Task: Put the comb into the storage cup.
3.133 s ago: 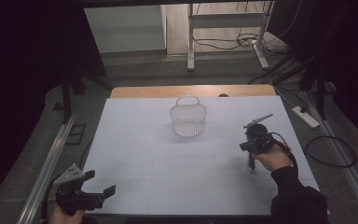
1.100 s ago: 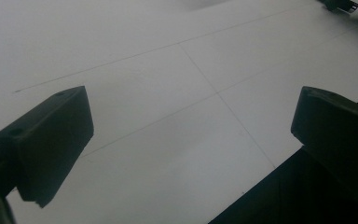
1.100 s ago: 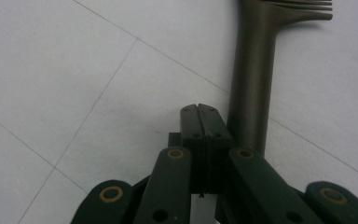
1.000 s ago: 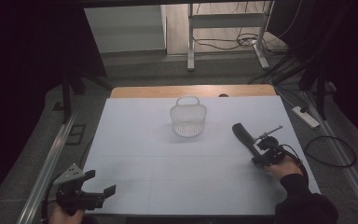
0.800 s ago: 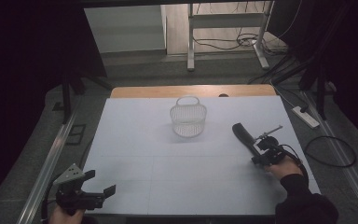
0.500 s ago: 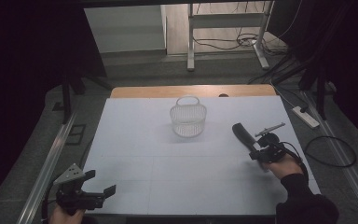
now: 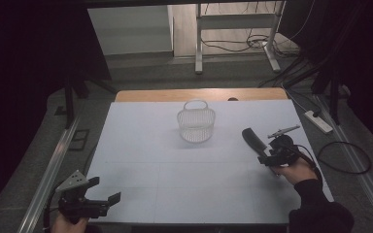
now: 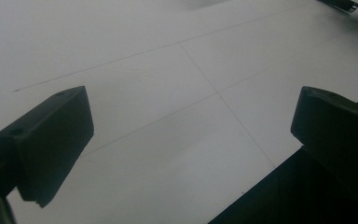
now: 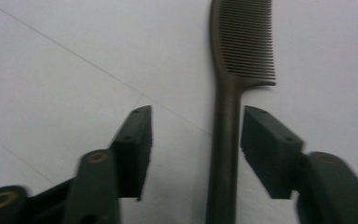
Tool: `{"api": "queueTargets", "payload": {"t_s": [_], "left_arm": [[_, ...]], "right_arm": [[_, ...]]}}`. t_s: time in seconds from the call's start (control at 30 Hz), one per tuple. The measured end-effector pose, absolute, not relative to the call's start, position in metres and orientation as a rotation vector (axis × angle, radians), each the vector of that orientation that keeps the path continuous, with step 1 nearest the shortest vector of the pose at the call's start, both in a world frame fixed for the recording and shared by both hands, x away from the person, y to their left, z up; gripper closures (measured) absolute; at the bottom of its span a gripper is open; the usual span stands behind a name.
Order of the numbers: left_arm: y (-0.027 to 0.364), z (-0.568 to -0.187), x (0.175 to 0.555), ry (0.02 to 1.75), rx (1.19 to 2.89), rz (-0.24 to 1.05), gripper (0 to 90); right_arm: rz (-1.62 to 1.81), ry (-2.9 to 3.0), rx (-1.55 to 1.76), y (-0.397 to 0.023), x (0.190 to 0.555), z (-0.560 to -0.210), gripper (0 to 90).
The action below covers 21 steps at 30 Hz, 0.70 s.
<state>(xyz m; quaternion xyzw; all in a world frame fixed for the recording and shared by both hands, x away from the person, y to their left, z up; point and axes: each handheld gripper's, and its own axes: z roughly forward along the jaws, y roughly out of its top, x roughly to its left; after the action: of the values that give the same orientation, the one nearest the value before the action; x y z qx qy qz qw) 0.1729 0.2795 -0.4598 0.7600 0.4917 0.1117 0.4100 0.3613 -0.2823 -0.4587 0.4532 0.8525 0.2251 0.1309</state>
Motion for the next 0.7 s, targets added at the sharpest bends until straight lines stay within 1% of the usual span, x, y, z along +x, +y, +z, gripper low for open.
{"api": "queueTargets", "payload": {"t_s": [0.23, 0.4, 0.57, 0.6, 0.7], "left_arm": [[0.279, -0.460, 0.173, 1.237, 1.918, 0.281, 0.0], [0.279, -0.460, 0.173, 1.237, 1.919, 0.280, 0.0], [0.279, -0.460, 0.173, 1.237, 1.920, 0.280, 0.0], [0.279, -0.460, 0.173, 1.237, 1.920, 0.280, 0.0], [0.279, -0.460, 0.174, 1.238, 1.921, 0.279, 0.0]], "right_arm": [[0.628, 2.457, 1.345, -0.287, 0.365, -0.458, 21.9], [0.637, 2.451, 1.344, -0.289, 0.367, -0.459, 13.9], [0.627, 2.423, 1.336, -0.291, 0.368, -0.460, 1.7], [0.627, 2.425, 1.340, -0.292, 0.368, -0.460, 0.0], [0.641, 2.415, 1.354, -0.296, 0.369, -0.459, 0.0]]}}
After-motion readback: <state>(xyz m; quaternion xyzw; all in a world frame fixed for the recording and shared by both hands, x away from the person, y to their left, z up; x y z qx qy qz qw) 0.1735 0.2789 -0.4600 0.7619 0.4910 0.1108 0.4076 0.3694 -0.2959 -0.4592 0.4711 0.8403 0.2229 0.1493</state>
